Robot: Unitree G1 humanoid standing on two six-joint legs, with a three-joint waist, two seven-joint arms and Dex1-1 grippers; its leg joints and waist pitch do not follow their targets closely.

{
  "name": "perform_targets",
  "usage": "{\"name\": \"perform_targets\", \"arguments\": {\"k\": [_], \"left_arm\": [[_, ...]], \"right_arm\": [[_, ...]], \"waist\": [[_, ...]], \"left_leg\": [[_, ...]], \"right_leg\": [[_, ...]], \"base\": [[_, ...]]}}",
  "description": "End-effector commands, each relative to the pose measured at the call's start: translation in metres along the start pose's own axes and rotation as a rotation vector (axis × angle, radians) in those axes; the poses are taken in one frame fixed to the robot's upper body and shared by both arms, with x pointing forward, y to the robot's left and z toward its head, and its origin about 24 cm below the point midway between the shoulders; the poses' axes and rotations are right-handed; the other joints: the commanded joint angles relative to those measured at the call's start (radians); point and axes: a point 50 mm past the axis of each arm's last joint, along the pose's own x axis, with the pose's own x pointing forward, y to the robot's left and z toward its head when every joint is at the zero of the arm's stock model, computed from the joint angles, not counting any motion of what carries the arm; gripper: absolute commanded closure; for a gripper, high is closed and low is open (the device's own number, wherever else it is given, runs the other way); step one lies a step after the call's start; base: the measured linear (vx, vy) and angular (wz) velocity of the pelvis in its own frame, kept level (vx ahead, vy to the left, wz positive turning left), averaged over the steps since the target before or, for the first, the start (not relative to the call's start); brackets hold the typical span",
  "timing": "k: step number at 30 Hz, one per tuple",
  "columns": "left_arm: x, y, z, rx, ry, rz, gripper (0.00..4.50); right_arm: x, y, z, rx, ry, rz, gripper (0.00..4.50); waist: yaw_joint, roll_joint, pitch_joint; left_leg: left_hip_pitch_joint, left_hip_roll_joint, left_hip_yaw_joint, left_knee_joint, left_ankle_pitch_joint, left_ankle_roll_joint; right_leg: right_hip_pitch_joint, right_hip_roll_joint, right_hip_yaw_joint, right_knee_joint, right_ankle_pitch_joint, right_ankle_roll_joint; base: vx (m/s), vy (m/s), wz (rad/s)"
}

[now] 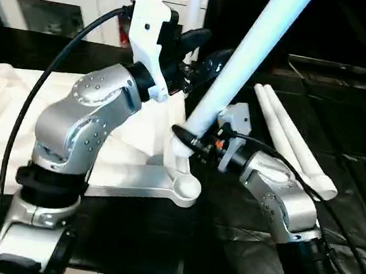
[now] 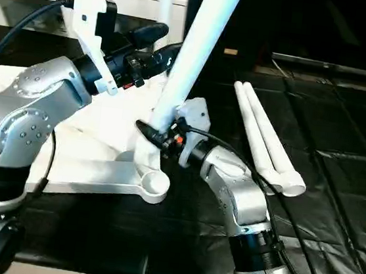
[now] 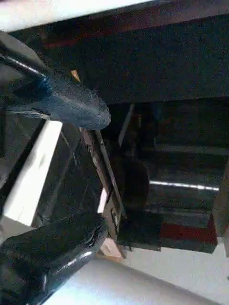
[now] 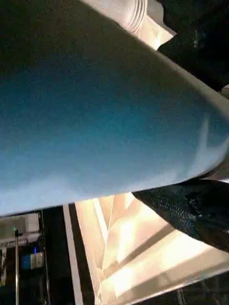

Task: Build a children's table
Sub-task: Pick table leg

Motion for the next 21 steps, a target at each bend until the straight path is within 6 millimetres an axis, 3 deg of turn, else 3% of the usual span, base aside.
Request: {"name": "perform_targets", "arguments": {"k": [1, 4, 6, 7, 9, 11, 14, 15, 16, 17, 18, 19, 21], "left_arm": [[-0.011, 0.005, -0.008, 0.016, 0.046, 0.011, 1.24], [-0.021, 0.014, -0.016, 0.039, 0.095, 0.04, 1.24], [-0.036, 0.022, -0.029, 0.069, 0.178, 0.042, 1.24], [-0.05, 0.026, -0.041, 0.085, 0.256, 0.023, 1.24], [-0.061, 0.027, -0.051, 0.092, 0.318, -0.007, 1.24], [-0.078, 0.022, -0.067, 0.096, 0.429, -0.093, 1.24], [-0.092, 0.014, -0.081, 0.087, 0.524, -0.19, 1.24], [-0.1, 0.005, -0.09, 0.069, 0.586, -0.272, 1.24], [-0.108, -0.002, -0.096, 0.044, 0.634, -0.328, 1.24], [-0.115, -0.007, -0.103, 0.032, 0.684, -0.37, 1.24], [-0.115, -0.007, -0.103, 0.032, 0.684, -0.37, 1.24], [-0.123, -0.006, -0.115, 0.045, 0.761, -0.369, 1.24], [-0.126, -0.005, -0.119, 0.055, 0.786, -0.359, 1.51]], "right_arm": [[-0.006, -0.004, -0.002, 0.006, -0.008, -0.055, 2.57], [-0.008, -0.005, -0.003, 0.016, -0.021, -0.077, 2.57], [-0.014, -0.008, -0.004, 0.033, -0.035, -0.107, 2.57], [-0.021, -0.01, -0.006, 0.047, -0.039, -0.133, 2.57], [-0.025, -0.012, -0.007, 0.056, -0.039, -0.153, 2.57], [-0.033, -0.014, -0.01, 0.066, -0.032, -0.18, 2.57], [-0.038, -0.015, -0.013, 0.066, -0.02, -0.194, 2.57], [-0.042, -0.015, -0.015, 0.066, -0.014, -0.199, 2.57], [-0.044, -0.015, -0.016, 0.067, -0.01, -0.203, 2.57], [-0.046, -0.014, -0.018, 0.07, -0.002, -0.211, 2.57], [-0.046, -0.014, -0.018, 0.07, -0.002, -0.211, 2.57], [-0.05, -0.014, -0.021, 0.07, 0.018, -0.228, 2.57], [-0.052, -0.013, -0.022, 0.069, 0.028, -0.234, 2.57]], "waist": [[-0.005, 0.018, -0.088], [-0.006, 0.02, -0.092], [-0.007, 0.021, -0.091], [-0.003, 0.028, -0.09], [-0.007, 0.025, -0.091], [-0.008, 0.034, -0.09], [-0.003, 0.037, -0.086], [-0.008, 0.038, -0.082], [-0.005, 0.037, -0.083], [-0.009, 0.035, -0.081], [-0.008, 0.039, -0.08], [-0.009, 0.044, -0.079], [-0.011, 0.04, -0.076]], "left_leg": [[0.012, 0.065, -0.031, -0.07, -0.173, -0.016], [0.01, 0.063, -0.031, -0.069, -0.16, -0.015], [0.012, 0.061, -0.03, -0.07, -0.172, -0.016], [0.014, 0.062, -0.032, -0.071, -0.178, -0.018], [0.016, 0.062, -0.032, -0.075, -0.184, -0.02], [0.021, 0.064, -0.033, -0.077, -0.212, -0.027], [0.029, 0.064, -0.031, -0.078, -0.249, -0.033], [0.022, 0.063, -0.032, -0.083, -0.272, -0.031], [0.028, 0.065, -0.033, -0.083, -0.283, -0.033], [0.023, 0.064, -0.034, -0.085, -0.286, -0.03], [0.026, 0.064, -0.034, -0.085, -0.292, -0.03], [0.029, 0.06, -0.031, -0.082, -0.311, -0.03], [0.029, 0.058, -0.033, -0.084, -0.317, -0.027]], "right_leg": [[0.056, -0.105, 0.074, -0.082, -0.288, -0.079], [0.058, -0.101, 0.075, -0.074, -0.252, -0.084], [0.057, -0.101, 0.075, -0.075, -0.261, -0.084], [0.055, -0.103, 0.075, -0.078, -0.27, -0.08], [0.054, -0.1, 0.076, -0.078, -0.271, -0.07], [0.049, -0.1, 0.077, -0.078, -0.288, -0.078], [0.044, -0.103, 0.079, -0.085, -0.319, -0.089], [0.049, -0.103, 0.078, -0.087, -0.351, -0.085], [0.046, -0.105, 0.079, -0.088, -0.364, -0.08], [0.049, -0.104, 0.079, -0.087, -0.379, -0.079], [0.046, -0.104, 0.08, -0.09, -0.394, -0.074], [0.043, -0.104, 0.079, -0.097, -0.44, -0.067], [0.043, -0.102, 0.077, -0.105, -0.476, -0.048]], "base": [[0.0, 0.0, 0.0], [0.0, 0.0, 0.0], [0.0, 0.0, 0.0], [0.0, 0.0, 0.0], [0.0, 0.0, 0.0], [0.0, 0.0, 0.0], [0.0, 0.0, 0.0], [0.0, 0.0, 0.0], [0.0, 0.0, 0.0], [0.0, 0.0, 0.0], [0.0, 0.0, 0.0], [0.0, 0.0, 0.0], [0.0, 0.0, 0.0]]}}
